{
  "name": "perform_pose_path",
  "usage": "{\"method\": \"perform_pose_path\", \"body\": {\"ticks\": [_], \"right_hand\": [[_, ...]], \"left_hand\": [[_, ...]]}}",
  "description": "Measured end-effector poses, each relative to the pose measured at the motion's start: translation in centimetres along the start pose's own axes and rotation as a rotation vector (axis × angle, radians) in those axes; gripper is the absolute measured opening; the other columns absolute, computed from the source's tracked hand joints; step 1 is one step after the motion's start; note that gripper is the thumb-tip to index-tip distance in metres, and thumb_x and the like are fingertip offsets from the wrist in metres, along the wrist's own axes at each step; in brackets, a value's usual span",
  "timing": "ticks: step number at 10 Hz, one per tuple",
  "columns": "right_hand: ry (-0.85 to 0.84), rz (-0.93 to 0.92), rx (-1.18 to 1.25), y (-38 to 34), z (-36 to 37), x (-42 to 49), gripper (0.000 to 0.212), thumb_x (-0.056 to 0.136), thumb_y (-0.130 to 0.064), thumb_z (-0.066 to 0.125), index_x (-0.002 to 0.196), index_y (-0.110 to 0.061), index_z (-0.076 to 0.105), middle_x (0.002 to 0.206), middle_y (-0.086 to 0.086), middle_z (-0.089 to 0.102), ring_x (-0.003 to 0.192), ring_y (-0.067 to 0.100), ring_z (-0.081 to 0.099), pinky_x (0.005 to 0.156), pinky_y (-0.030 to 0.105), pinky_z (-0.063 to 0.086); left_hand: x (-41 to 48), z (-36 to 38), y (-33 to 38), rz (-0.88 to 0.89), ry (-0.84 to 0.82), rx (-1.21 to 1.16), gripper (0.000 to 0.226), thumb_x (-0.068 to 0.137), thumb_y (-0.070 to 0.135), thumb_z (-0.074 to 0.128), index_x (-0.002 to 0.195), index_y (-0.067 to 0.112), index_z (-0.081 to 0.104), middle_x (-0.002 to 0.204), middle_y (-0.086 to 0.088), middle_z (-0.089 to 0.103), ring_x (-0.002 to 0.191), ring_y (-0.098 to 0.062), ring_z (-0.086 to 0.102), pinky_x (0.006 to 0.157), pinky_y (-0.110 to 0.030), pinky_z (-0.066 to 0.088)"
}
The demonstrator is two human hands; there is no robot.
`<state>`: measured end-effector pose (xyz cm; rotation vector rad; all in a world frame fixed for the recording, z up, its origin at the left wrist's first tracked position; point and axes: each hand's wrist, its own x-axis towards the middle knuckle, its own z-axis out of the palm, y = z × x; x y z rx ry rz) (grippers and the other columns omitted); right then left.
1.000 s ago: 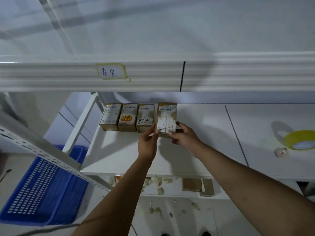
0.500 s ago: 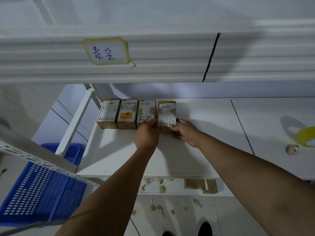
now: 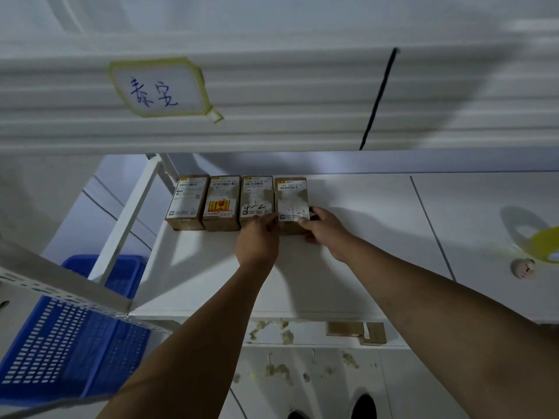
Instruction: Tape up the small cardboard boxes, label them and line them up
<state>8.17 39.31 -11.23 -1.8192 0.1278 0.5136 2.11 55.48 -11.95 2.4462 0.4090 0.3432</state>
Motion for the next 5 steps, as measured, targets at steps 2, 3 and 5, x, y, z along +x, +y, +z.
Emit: {"method": "perform_pose_path", "body": {"ticks": [2,3,5], "right_hand": [[0.071,-0.012,0.008,1.2,0.5,-0.2,0.082,0.079,-0.065,0.072,0.148,-0.027,0.05,0.128,0.003,0.064,0.114,0.025,0.066,0.098,0.049,0.059],[0.125,-0.025,0.056,0.8,0.2,-1.7,0.063,0.092,-0.045,0.075,0.147,-0.024,0.05,0.125,0.007,0.06,0.103,0.028,0.069,0.092,0.048,0.062],[0.098,-0.191,0.142,0.2,-1.6,-6.4,0.014,0.098,-0.029,0.072,0.107,-0.021,0.065,0.107,0.002,0.07,0.084,0.022,0.072,0.08,0.037,0.062]], "left_hand": [[-0.5,0.5,0.4,-0.021,0.025,-0.02,0.036,0.103,0.026,0.06,0.136,0.038,0.067,0.119,0.005,0.074,0.103,-0.019,0.071,0.07,-0.029,0.052],[-1.3,0.6,1.0,-0.015,0.036,-0.064,0.034,0.102,0.027,0.062,0.134,0.037,0.068,0.116,0.007,0.075,0.097,-0.014,0.07,0.069,-0.03,0.057],[-4.2,-0.8,4.4,0.023,-0.013,-0.397,0.024,0.1,0.044,0.061,0.118,0.037,0.075,0.093,0.014,0.075,0.076,-0.005,0.071,0.068,-0.034,0.06]]}}
